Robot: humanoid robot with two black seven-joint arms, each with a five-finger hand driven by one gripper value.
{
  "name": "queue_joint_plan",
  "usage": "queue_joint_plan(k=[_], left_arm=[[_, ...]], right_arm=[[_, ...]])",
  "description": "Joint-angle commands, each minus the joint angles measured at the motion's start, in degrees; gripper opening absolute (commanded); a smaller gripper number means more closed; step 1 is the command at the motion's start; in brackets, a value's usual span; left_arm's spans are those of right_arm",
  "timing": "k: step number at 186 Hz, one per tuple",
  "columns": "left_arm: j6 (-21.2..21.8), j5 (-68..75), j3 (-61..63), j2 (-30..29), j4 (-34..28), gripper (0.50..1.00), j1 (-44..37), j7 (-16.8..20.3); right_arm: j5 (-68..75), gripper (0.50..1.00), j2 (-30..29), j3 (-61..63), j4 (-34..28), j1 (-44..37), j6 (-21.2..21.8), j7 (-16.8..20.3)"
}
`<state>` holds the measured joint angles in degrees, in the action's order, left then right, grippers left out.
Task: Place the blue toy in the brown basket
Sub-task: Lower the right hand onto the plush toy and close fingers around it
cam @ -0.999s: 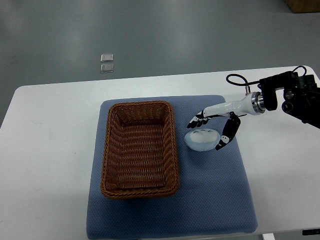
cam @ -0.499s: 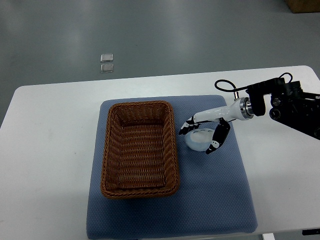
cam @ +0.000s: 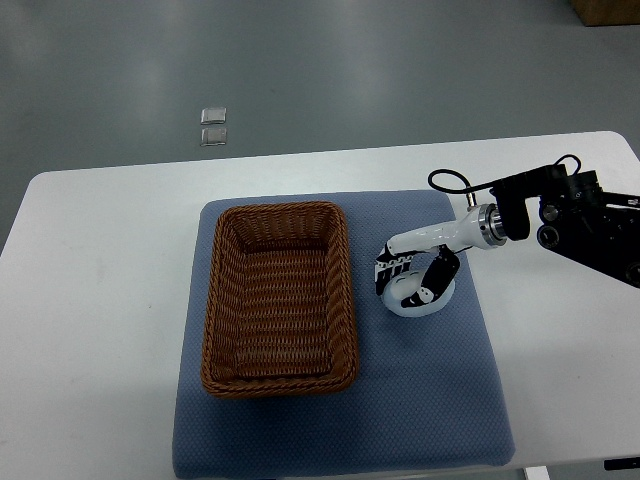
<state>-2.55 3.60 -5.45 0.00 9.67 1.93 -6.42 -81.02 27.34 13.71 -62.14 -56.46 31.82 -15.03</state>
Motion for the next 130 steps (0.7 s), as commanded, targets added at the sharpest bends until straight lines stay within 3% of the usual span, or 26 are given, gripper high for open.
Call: queue_joint_plan(k=[1,45,76,130], left_arm=[[0.00,0.00,0.00,0.00,0.00,1.000,0.00,0.00],[0.00,0.00,0.00,0.00,0.00,1.000,0.00,0.00],[0.00,0.00,0.00,0.00,0.00,1.000,0.00,0.00],[0.00,0.00,0.00,0.00,0.00,1.000,0.00,0.00]], right_arm=[[-0.10,0.603,0.00,0.09,-0.09,-0.06,0.00,0.00],[-0.02,0.601,0.26,0.27,0.00,-0.58,0.17,0.00],[-0.02,0.531,0.17,0.27,0.00,-0.41,0.09,0.00],[-0.02,0.511,0.26,0.79,0.35,-1.29,0.00,0.00]])
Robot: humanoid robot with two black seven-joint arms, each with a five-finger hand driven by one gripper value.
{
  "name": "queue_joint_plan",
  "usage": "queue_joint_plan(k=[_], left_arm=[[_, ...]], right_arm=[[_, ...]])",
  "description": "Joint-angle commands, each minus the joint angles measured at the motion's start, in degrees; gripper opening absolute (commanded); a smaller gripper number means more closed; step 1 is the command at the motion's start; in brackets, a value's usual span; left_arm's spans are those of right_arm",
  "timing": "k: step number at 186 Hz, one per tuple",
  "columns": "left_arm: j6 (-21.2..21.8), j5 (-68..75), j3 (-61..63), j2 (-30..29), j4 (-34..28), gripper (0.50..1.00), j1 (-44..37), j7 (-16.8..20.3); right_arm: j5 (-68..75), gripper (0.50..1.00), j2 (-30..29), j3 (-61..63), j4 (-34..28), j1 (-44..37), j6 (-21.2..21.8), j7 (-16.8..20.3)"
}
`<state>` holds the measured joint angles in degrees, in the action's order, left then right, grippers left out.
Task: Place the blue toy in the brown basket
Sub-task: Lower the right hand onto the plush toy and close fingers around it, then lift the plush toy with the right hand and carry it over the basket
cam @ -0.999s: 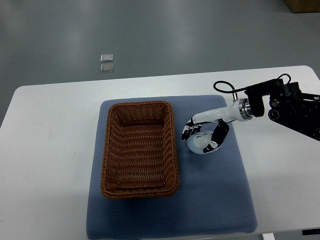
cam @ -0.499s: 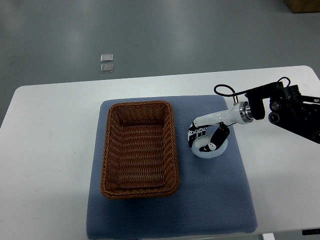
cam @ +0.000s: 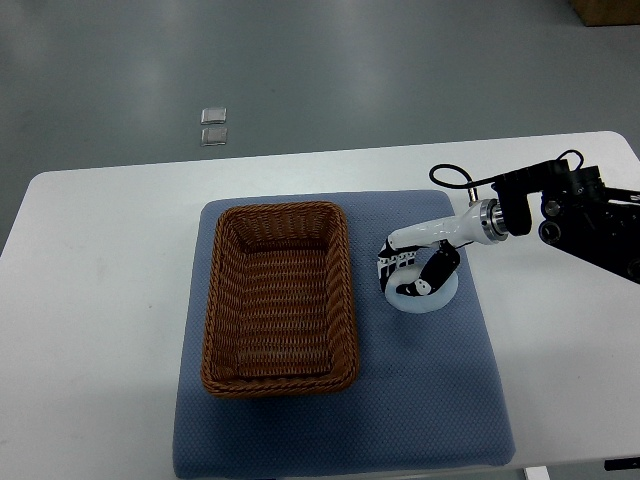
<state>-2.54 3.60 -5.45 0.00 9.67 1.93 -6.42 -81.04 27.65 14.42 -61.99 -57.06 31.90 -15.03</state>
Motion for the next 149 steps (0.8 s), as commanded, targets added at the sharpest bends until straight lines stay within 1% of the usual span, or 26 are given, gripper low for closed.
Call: queue_joint_plan(k=[1,53,89,109,117,149], left_arm=[[-0.01,0.00,0.00,0.00,0.00,1.000,0.00,0.00],[-0.01,0.00,0.00,0.00,0.00,1.000,0.00,0.00],[-0.01,0.00,0.00,0.00,0.00,1.000,0.00,0.00],[-0.01,0.00,0.00,0.00,0.00,1.000,0.00,0.00],[-0.01,0.00,0.00,0.00,0.00,1.000,0.00,0.00],[-0.01,0.00,0.00,0.00,0.00,1.000,0.00,0.00]], right_arm=[[0.00,0.511,-0.06,0.17,0.21,-0.78,-0.08,0.00],[0.79,0.511,0.82,0.43,1.08,-4.38,-0.08,0.00],[0.97,0.511,0.47,0.61,1.52,-9.39,-0.17,-0.09],[1.93,0.511,-0.15,2.90,1.96,-11.85,-0.17,0.00],[2.55,0.513,-1.29,3.77,2.31,-12.73,-0.08,0.00],[2.99,0.515,-9.46,5.53,4.34,-14.75,-0.43,0.00]])
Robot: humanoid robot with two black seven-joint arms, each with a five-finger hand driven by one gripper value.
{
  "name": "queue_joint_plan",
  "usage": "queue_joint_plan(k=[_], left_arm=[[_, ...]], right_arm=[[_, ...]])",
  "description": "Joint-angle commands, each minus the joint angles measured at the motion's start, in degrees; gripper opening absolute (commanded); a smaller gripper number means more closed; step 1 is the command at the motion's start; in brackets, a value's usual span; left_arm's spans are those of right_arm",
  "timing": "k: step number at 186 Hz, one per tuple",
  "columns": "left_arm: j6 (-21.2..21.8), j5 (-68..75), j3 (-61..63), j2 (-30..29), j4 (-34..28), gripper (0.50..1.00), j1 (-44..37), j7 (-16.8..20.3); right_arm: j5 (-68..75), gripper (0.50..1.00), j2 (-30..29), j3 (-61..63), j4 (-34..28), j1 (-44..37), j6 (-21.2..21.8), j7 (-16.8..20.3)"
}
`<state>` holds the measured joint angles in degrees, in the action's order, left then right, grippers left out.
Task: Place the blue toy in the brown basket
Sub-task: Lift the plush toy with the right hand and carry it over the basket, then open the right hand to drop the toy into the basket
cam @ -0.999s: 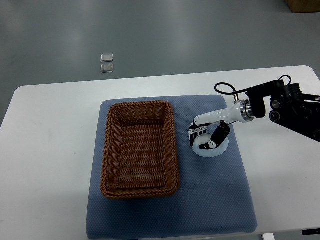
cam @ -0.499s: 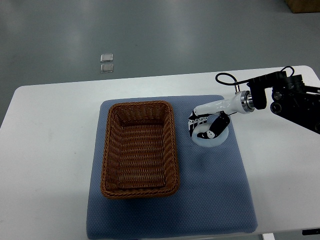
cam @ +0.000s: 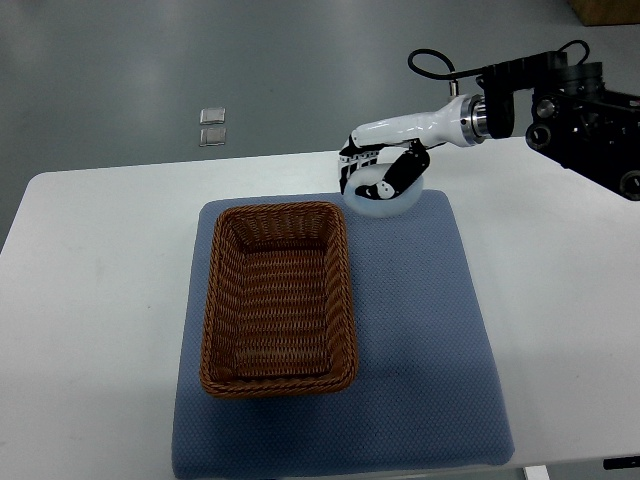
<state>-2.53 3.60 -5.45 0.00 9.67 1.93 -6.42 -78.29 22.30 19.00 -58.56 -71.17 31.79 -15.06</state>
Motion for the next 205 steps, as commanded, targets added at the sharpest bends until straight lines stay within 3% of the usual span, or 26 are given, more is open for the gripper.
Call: queue_joint_plan(k=[1,57,117,149,169,205], left_arm=[[-0.02,0.00,0.00,0.00,0.00,1.000,0.00,0.00],[-0.02,0.00,0.00,0.00,0.00,1.000,0.00,0.00],[0.07,0.00,0.00,0.00,0.00,1.000,0.00,0.00],[-0.02,0.00,0.00,0.00,0.00,1.000,0.00,0.00],[0.07,0.00,0.00,0.00,0.00,1.000,0.00,0.00],[-0.02,0.00,0.00,0.00,0.00,1.000,0.00,0.00]], right_arm=[[0.25,0.515,-4.54,1.22,0.99,-0.55,-0.41,0.03],[0.42,0.523,-15.88,5.09,4.33,5.42,-4.98,-0.06],[0.25,0.539,-18.88,5.09,4.68,12.81,-9.38,0.12],[0.42,0.639,-18.96,5.17,5.03,13.16,-10.96,0.03],[0.42,0.674,-19.05,5.17,5.03,13.25,-11.14,0.03],[0.42,0.684,-19.14,5.17,5.03,13.33,-11.14,0.03]])
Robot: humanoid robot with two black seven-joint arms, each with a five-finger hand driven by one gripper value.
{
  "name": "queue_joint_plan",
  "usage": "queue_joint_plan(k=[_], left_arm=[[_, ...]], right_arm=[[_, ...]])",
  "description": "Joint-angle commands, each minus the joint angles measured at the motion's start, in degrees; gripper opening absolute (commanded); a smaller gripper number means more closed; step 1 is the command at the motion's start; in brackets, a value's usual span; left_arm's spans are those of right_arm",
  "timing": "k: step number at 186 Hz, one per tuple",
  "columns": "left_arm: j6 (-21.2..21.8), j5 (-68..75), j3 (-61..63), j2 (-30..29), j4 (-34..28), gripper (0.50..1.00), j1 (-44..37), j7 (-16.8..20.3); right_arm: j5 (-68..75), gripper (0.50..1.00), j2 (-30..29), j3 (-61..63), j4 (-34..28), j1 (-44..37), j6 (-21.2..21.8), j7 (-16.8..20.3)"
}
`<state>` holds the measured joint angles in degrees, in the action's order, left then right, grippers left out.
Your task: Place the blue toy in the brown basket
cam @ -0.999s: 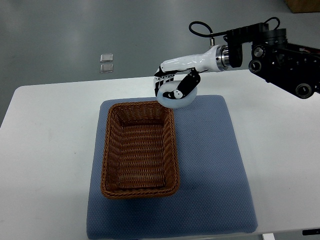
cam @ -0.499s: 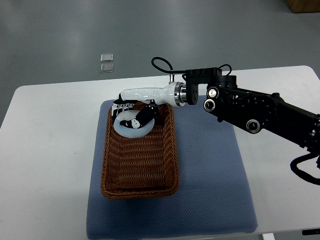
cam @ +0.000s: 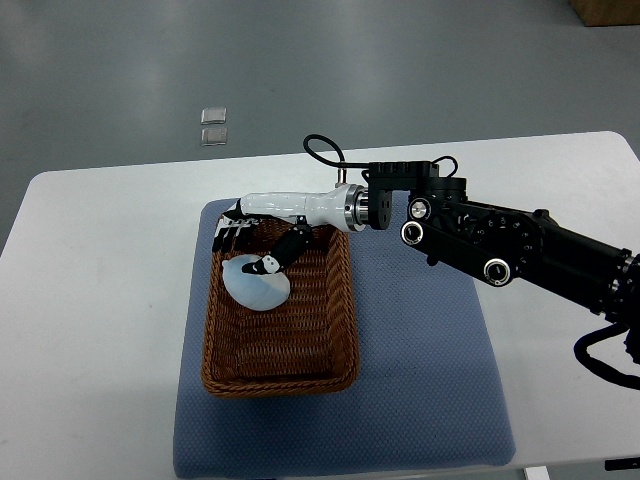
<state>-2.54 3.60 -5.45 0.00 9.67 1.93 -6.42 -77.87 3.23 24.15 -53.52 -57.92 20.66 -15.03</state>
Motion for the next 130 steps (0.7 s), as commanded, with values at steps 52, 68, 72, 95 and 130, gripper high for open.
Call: queue_joint_plan(k=[52,68,72,95,130], left_arm=[[-0.01,0.00,0.00,0.00,0.00,1.000,0.00,0.00],[-0.01,0.00,0.00,0.00,0.00,1.000,0.00,0.00],[-0.01,0.00,0.00,0.00,0.00,1.000,0.00,0.00],[0.08,0.00,0.00,0.00,0.00,1.000,0.00,0.00],[-0.01,0.00,0.00,0.00,0.00,1.000,0.00,0.00]], right_arm=[[0.09,0.889,0.37,4.95,0.08,0.00,-0.80,-0.35],[0.17,0.895,0.64,8.55,0.52,0.09,-0.80,-0.43],[0.44,0.895,0.64,9.69,0.88,0.09,-0.80,-0.43],[6.93,0.895,0.81,15.40,4.56,1.15,-0.97,-0.26],[19.42,0.895,1.51,20.59,10.89,1.58,-3.52,-0.43]])
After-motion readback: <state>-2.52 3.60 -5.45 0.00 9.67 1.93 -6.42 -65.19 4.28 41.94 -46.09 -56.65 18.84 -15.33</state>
